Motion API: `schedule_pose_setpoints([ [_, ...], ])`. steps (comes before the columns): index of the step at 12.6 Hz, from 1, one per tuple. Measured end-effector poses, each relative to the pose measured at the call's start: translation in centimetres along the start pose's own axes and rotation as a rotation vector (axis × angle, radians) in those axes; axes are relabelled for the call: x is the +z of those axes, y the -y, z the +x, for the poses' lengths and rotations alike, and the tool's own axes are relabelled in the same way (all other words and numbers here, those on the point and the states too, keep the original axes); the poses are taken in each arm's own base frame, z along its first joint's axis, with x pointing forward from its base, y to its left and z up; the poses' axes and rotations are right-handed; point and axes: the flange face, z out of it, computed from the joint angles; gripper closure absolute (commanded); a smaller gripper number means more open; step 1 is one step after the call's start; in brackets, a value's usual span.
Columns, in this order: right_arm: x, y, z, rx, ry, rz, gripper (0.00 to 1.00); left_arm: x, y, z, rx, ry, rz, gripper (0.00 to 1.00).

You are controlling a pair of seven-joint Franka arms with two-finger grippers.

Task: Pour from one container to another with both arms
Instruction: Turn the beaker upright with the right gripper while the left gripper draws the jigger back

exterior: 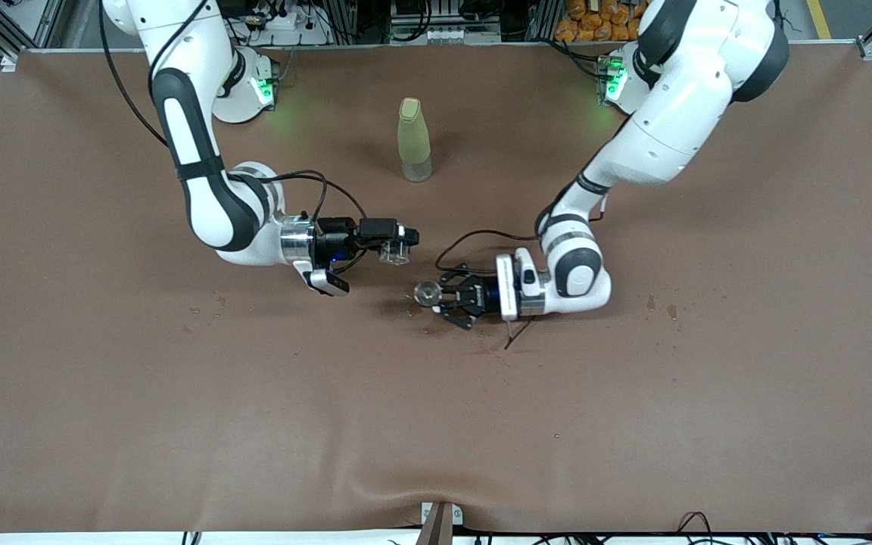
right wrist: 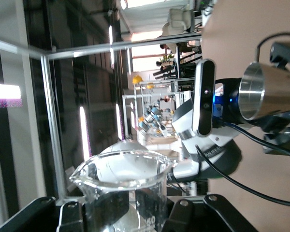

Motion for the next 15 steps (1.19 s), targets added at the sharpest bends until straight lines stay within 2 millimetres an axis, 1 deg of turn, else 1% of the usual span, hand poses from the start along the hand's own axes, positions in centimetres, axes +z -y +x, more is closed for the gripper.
schedule_pose_setpoints([
  [1, -0.9, 0.9, 0.8, -0.116, 0.041, -0.025, 1.00, -1.7, 0.8, 0.2, 0.004, -0.009, -0.002, 1.00],
  [2, -2.3, 2.3, 1.8, -0.226, 0.085, -0.051, 1.00, -3.3, 1.7, 0.4, 0.002, -0.014, 0.002, 1.00],
  [4, -5.9, 5.3, 4.1, -0.413, 0.161, -0.109, 1.00, -6.4, 3.1, 0.6, -0.012, 0.012, -0.002, 1.00],
  [5, -8.0, 6.5, 5.0, -0.493, 0.189, -0.138, 1.00, -8.4, 3.9, 0.8, -0.025, 0.046, -0.020, 1.00],
  [6, -10.0, 7.6, 5.7, -0.569, 0.216, -0.161, 1.00, -10.8, 4.7, 1.0, -0.034, 0.082, -0.042, 1.00],
  [8, -13.6, 9.2, 6.6, -0.718, 0.257, -0.188, 1.00, -16.7, 6.2, 1.6, -0.033, 0.118, -0.082, 1.00],
  [10, -16.7, 10.2, 7.0, -0.855, 0.287, -0.193, 1.00, -22.9, 6.9, 2.0, -0.031, 0.138, -0.118, 1.00],
  [12, -20.0, 10.6, 6.9, -0.982, 0.317, -0.187, 1.00, -29.1, 7.0, 2.3, -0.031, 0.145, -0.140, 1.00],
  [15, -25.7, 10.4, 6.5, -1.159, 0.351, -0.188, 1.00, -38.0, 6.6, 2.4, -0.025, 0.193, -0.141, 1.00],
])
